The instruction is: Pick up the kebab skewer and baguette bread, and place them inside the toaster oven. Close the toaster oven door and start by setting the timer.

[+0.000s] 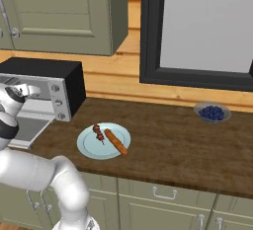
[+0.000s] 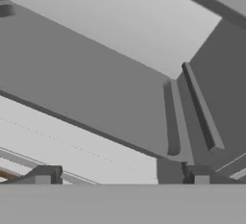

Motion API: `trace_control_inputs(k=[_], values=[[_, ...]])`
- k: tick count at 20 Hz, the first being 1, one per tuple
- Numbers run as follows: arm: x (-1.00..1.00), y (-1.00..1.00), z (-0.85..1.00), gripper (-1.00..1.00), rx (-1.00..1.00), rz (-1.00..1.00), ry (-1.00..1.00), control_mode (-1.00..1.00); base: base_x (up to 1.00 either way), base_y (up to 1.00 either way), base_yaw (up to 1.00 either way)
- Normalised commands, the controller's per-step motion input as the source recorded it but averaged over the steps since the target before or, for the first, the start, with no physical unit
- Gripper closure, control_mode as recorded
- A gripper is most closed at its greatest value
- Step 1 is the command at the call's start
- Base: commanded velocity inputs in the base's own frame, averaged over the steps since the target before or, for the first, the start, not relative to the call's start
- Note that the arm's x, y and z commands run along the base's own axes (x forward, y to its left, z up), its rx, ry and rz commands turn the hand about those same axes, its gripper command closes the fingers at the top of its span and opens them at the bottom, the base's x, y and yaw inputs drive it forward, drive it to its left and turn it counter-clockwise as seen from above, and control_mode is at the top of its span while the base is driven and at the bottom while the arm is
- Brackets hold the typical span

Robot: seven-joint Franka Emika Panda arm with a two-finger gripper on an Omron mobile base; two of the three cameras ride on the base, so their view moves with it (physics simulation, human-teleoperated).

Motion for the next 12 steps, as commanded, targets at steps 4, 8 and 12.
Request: trace_control_inputs(k=[4, 8, 12], values=[[0.17, 0.05, -0.13, -1.0, 0.0, 0.0, 0.0, -1.0, 0.0, 0.0, 0.0], [0.15, 0.24, -0.27, -1.0, 0.0, 0.0, 0.0, -1.0, 0.0, 0.0, 0.0], [0.29, 0.23, -0.26, -1.0, 0.0, 0.0, 0.0, -1.0, 0.0, 0.0, 0.0]])
